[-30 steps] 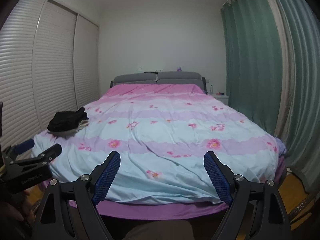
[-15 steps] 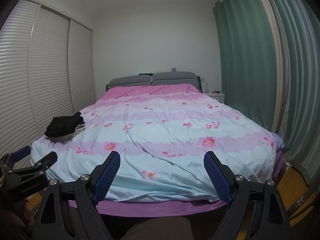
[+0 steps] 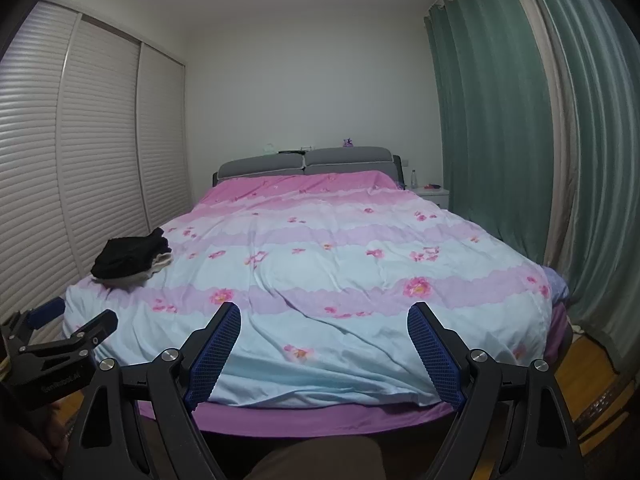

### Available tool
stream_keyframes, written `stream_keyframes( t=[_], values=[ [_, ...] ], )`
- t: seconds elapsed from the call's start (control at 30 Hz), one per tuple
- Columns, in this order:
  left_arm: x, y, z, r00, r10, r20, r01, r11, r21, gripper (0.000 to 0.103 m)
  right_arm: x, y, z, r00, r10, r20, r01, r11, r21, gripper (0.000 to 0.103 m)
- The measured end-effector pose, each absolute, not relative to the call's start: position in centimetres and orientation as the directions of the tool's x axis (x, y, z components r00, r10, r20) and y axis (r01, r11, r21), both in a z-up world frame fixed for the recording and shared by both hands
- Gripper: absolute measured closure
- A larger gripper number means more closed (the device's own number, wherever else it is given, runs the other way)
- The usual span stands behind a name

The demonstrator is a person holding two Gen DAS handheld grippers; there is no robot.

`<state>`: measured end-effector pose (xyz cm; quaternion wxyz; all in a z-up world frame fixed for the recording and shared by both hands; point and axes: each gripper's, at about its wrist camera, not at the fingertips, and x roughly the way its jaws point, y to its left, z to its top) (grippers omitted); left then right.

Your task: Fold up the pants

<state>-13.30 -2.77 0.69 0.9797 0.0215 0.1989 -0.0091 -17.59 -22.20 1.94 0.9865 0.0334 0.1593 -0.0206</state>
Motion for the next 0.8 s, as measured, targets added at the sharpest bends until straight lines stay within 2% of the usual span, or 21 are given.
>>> stream_keyframes(
  t=[0.8],
  values=[
    [-13.04, -2.92, 0.38, 0.918, -0.015, -0.396, 0.039, 0.998, 0.053, 0.002, -17.82, -22.1, 2.29, 0.951, -0.027, -0.309, 0.046, 0.998, 0.051, 0.017]
  ],
)
